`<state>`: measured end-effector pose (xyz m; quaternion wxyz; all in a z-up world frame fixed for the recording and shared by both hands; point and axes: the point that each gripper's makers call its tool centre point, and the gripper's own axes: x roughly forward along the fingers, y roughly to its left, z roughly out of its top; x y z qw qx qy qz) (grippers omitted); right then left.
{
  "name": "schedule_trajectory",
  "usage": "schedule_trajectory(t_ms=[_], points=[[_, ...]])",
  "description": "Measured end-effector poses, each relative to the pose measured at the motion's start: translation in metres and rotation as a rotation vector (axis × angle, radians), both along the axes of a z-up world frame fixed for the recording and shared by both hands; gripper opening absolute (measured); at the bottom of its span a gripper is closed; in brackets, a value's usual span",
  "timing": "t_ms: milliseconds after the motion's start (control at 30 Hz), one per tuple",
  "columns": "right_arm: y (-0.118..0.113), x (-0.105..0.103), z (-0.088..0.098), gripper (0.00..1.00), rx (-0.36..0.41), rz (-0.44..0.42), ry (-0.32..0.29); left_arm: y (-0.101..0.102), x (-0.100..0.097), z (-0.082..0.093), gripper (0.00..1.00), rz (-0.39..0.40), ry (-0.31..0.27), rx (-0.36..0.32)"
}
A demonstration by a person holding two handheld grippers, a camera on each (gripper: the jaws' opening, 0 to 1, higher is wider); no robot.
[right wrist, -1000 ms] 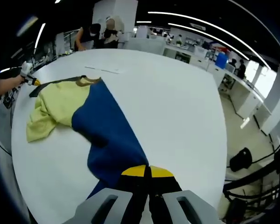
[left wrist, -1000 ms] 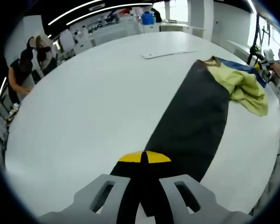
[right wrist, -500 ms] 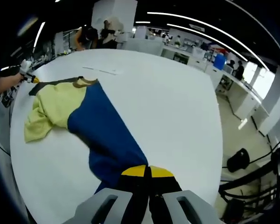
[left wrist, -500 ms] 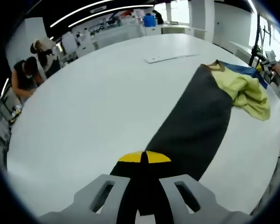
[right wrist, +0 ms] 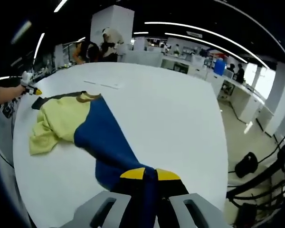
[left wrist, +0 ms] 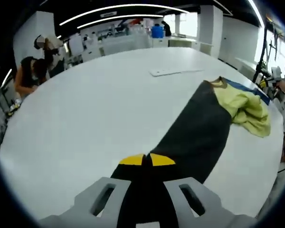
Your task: Fold the garment on the visible template until the final outline fits inside the template.
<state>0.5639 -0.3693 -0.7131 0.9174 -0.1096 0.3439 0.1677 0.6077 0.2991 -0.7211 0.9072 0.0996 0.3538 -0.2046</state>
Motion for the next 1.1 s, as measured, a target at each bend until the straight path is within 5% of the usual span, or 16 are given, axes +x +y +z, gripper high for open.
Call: schedule_trajectory(t_ms=[667,1100], points=[[0.041,-0.007,0.012,0.2,0.092,0.069,-0.081,-0.039,-0.007,0.018,0.19,-0.086,-0.075,-0.105],[0.068,-0.02,0.015,0.25,0.127,0.125,-0.083,-0.059,-0.02,0.014,0.27,-0.135,-0.064,-0.138]])
